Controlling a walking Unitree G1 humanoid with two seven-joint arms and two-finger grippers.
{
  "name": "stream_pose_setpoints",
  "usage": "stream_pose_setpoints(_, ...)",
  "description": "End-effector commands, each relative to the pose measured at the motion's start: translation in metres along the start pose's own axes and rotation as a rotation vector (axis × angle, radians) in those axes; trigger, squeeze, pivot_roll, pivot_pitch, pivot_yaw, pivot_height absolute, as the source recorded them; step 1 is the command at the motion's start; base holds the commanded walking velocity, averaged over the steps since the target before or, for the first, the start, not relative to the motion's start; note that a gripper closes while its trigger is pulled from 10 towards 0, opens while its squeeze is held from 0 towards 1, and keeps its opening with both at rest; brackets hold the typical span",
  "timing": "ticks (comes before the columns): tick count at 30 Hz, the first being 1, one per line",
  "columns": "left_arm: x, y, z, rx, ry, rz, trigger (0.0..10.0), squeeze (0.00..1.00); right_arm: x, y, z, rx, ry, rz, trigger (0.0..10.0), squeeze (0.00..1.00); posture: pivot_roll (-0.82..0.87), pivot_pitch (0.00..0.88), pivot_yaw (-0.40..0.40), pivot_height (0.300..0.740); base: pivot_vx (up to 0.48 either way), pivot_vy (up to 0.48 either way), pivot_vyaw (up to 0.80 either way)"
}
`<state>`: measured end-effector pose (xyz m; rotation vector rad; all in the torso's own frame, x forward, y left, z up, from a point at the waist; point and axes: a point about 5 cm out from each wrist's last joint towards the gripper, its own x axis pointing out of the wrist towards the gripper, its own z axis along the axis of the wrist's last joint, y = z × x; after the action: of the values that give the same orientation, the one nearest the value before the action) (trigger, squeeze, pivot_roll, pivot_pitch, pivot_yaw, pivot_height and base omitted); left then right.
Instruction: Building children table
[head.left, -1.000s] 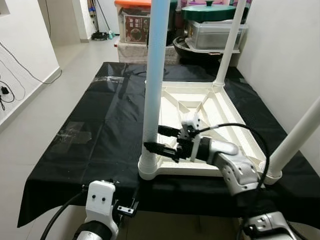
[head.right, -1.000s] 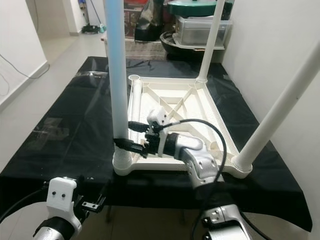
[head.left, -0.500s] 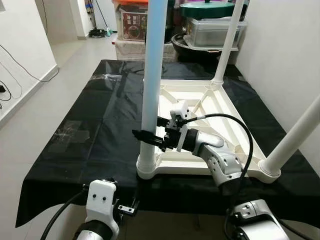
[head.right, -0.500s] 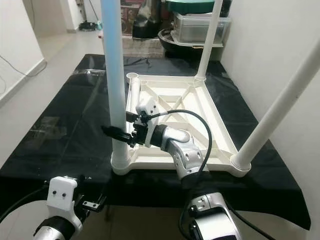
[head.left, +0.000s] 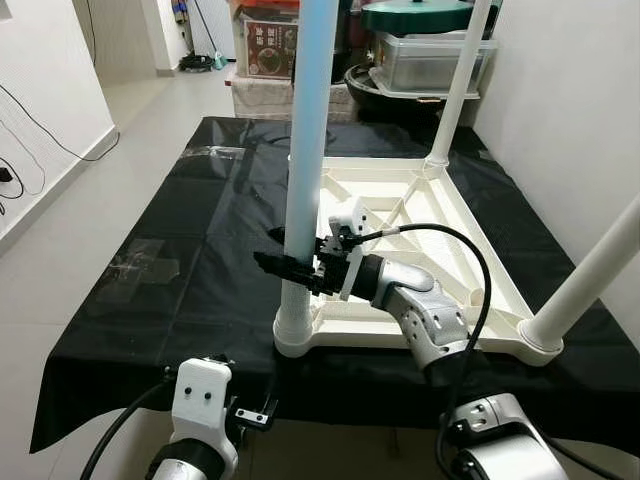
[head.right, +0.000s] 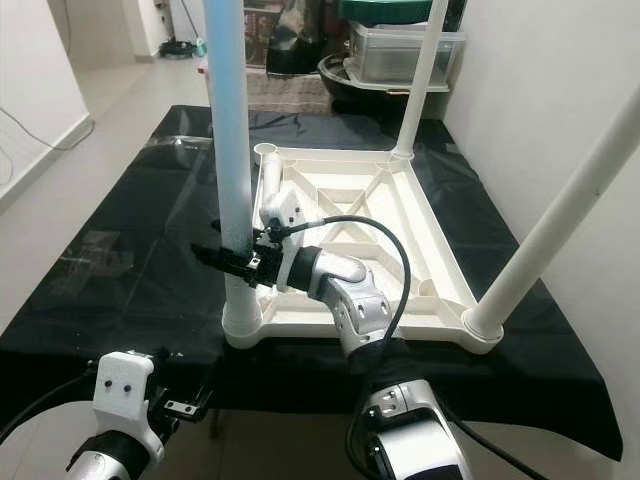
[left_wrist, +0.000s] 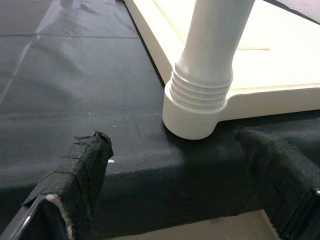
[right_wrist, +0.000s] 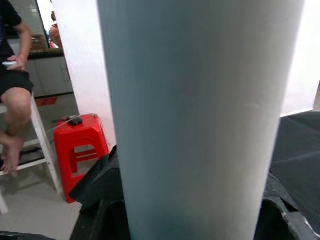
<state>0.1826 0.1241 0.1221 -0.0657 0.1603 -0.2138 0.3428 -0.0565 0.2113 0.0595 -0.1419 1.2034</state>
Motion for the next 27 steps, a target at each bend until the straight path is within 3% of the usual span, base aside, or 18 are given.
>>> stream_pose_setpoints(1, 0.0, 0.002, -0.004, 0.005, 0.024, 0.012, 10.0, 0.0, 0.0, 0.0, 0.0, 0.006, -0.014, -0.014, 0.0, 0.0, 0.15, 0.089, -0.057, 0.74, 0.0, 0.0, 0.0)
stream_pose_setpoints(8, 0.0, 0.002, -0.003, 0.007, 0.022, 0.011, 10.0, 0.0, -0.007, -0.001, -0.008, -0.006, 0.006, -0.088, 0.0, 0.0, 0.15, 0.092, -0.057, 0.74, 0.0, 0.0, 0.0)
stream_pose_setpoints(12, 0.0, 0.002, -0.003, 0.009, 0.02, 0.013, 10.0, 0.0, -0.019, -0.016, -0.018, -0.03, 0.036, -0.366, 0.0, 0.0, 0.15, 0.092, -0.054, 0.74, 0.0, 0.0, 0.0)
stream_pose_setpoints(13, 0.0, 0.002, -0.003, 0.009, 0.02, 0.013, 10.0, 0.0, -0.019, -0.016, -0.018, -0.03, 0.036, -0.366, 0.0, 0.0, 0.15, 0.092, -0.054, 0.74, 0.0, 0.0, 0.0)
stream_pose_setpoints(15, 0.001, 0.002, -0.003, 0.01, 0.02, 0.009, 10.0, 0.0, -0.028, -0.023, -0.025, -0.015, 0.048, -0.553, 0.0, 0.0, 0.14, 0.093, -0.051, 0.74, 0.0, 0.0, 0.0)
stream_pose_setpoints(16, 0.001, 0.002, -0.003, 0.01, 0.02, 0.009, 10.0, 0.0, -0.028, -0.023, -0.025, -0.015, 0.048, -0.553, 0.0, 0.0, 0.14, 0.093, -0.051, 0.74, 0.0, 0.0, 0.0)
stream_pose_setpoints(19, 0.001, 0.003, -0.003, 0.014, 0.022, 0.0, 10.0, 0.0, -0.042, -0.028, -0.033, -0.013, 0.08, -0.832, 0.0, 0.0, 0.14, 0.093, -0.05, 0.74, 0.0, 0.0, 0.0)
stream_pose_setpoints(22, 0.002, 0.003, -0.003, 0.016, 0.021, -0.002, 10.0, 0.0, -0.053, -0.028, -0.034, -0.044, 0.095, -1.037, 0.0, 0.0, 0.14, 0.093, -0.051, 0.74, 0.0, 0.0, 0.0)
stream_pose_setpoints(26, 0.002, 0.003, -0.003, 0.016, 0.021, 0.0, 10.0, 0.0, -0.058, -0.025, -0.031, -0.057, 0.094, -1.175, 0.0, 0.0, 0.14, 0.089, -0.05, 0.74, 0.0, 0.0, 0.0)
stream_pose_setpoints(27, 0.001, 0.003, -0.003, 0.017, 0.021, 0.001, 10.0, 0.0, -0.062, -0.022, -0.029, -0.049, 0.098, -1.273, 0.0, 0.0, 0.14, 0.089, -0.05, 0.74, 0.0, 0.0, 0.0)
